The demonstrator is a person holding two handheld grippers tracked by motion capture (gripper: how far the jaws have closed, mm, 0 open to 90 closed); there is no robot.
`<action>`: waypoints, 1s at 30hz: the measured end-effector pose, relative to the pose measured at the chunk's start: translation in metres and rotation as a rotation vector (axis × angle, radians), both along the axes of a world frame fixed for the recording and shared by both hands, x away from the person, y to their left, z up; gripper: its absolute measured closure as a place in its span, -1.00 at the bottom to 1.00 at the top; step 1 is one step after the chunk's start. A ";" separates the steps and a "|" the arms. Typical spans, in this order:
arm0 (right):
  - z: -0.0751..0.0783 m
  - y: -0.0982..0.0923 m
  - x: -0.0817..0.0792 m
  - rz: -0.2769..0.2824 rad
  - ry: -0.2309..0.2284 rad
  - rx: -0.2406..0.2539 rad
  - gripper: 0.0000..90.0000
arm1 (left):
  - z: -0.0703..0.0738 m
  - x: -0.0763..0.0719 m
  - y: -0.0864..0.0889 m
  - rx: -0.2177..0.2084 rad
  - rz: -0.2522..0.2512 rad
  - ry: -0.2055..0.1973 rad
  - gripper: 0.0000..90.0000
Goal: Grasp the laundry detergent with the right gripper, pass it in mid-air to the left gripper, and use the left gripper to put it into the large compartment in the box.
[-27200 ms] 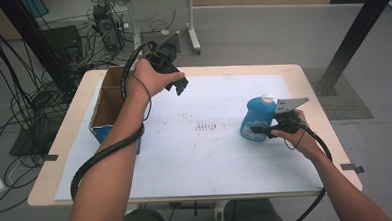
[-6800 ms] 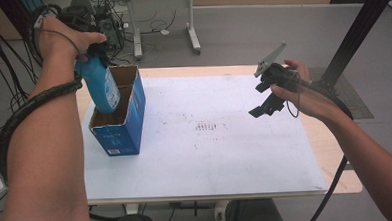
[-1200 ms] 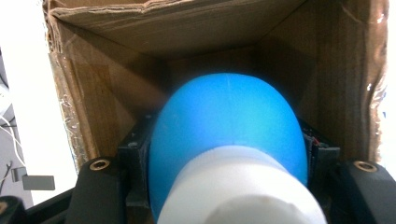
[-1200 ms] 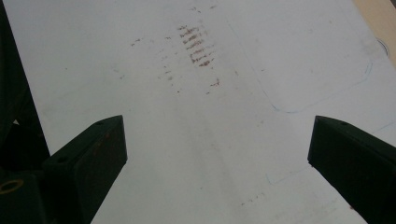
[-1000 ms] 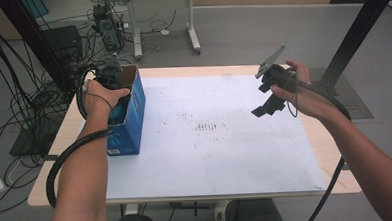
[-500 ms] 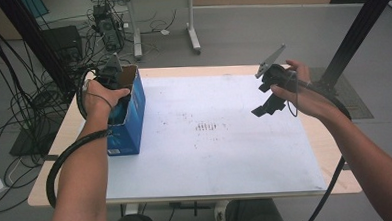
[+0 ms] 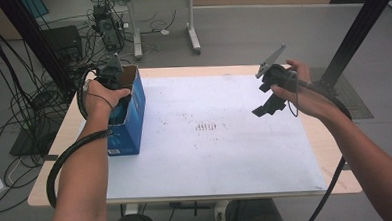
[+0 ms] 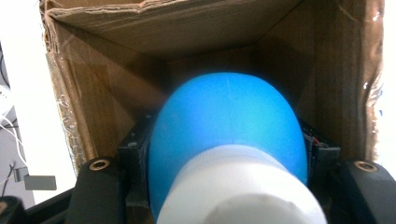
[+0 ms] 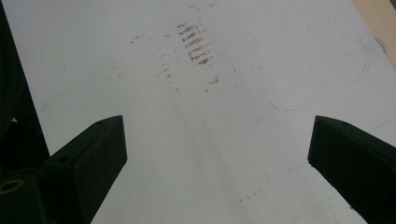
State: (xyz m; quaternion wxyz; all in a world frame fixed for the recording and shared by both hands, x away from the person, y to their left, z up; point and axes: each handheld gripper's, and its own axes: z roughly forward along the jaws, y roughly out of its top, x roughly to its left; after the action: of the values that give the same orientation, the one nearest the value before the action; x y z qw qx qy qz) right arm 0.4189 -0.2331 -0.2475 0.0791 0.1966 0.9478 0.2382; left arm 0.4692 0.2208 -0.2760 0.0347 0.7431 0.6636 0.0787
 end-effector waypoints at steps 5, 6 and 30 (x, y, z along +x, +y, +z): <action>0.000 -0.001 0.000 0.000 0.000 0.001 -0.90 | 0.000 0.000 0.000 0.000 0.000 -0.001 -0.19; 0.000 -0.001 0.000 0.001 0.000 0.002 -0.90 | 0.000 0.000 0.001 0.001 0.000 0.000 -0.19; 0.005 0.008 -0.002 0.012 -0.009 0.016 -0.90 | 0.028 -0.015 0.001 -0.002 -0.024 -0.053 -0.40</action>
State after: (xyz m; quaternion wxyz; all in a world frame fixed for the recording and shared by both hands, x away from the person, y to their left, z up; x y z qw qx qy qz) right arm 0.4167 -0.2254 -0.2426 0.0805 0.1906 0.9467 0.2470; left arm 0.4538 0.2217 -0.2481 0.0540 0.7487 0.6536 0.0971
